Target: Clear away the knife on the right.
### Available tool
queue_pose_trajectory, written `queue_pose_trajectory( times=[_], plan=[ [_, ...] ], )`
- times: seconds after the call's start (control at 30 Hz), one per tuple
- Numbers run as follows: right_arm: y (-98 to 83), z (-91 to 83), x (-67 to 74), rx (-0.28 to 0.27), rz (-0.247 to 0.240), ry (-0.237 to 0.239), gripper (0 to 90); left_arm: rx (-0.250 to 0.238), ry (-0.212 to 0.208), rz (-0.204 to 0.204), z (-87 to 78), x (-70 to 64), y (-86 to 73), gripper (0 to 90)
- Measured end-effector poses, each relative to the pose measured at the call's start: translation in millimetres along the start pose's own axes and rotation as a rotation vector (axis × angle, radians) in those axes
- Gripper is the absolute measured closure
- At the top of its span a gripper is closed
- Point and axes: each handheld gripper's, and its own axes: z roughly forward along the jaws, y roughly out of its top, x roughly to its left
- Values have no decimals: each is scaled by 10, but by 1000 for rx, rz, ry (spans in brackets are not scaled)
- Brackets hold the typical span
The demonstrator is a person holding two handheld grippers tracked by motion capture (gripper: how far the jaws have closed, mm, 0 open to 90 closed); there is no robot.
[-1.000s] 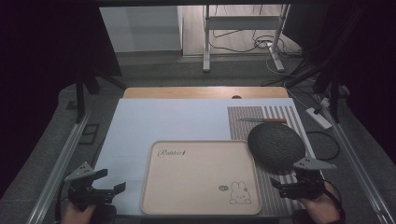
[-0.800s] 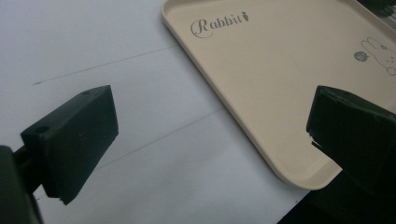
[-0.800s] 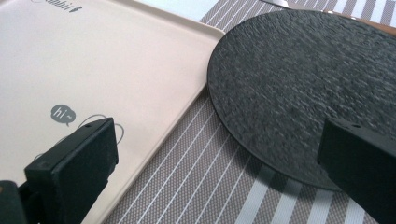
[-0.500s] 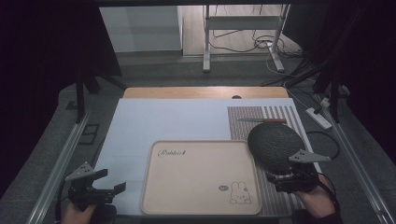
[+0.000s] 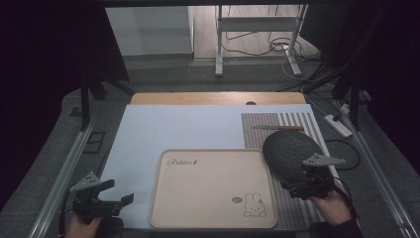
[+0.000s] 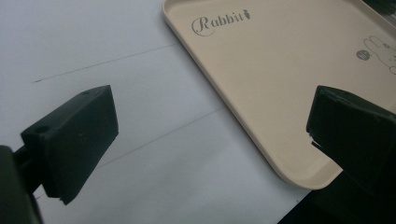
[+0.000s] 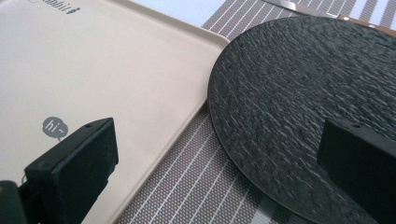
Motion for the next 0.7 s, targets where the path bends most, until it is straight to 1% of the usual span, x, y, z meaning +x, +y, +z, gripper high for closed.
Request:
queue_pose_trajectory(
  times=[0.17,0.3,0.43,0.7],
  plan=[
    [52,78,-30,16,-2,4,0,0,0,-1,0,1,0,20],
    [79,136,-56,18,3,11,0,0,-1,-2,1,3,0,20],
    [96,180,-90,28,1,2,0,0,-2,-4,1,5,0,20],
    [181,236,-158,28,2,-14,0,2,-1,-7,3,9,1,19]
  ],
)
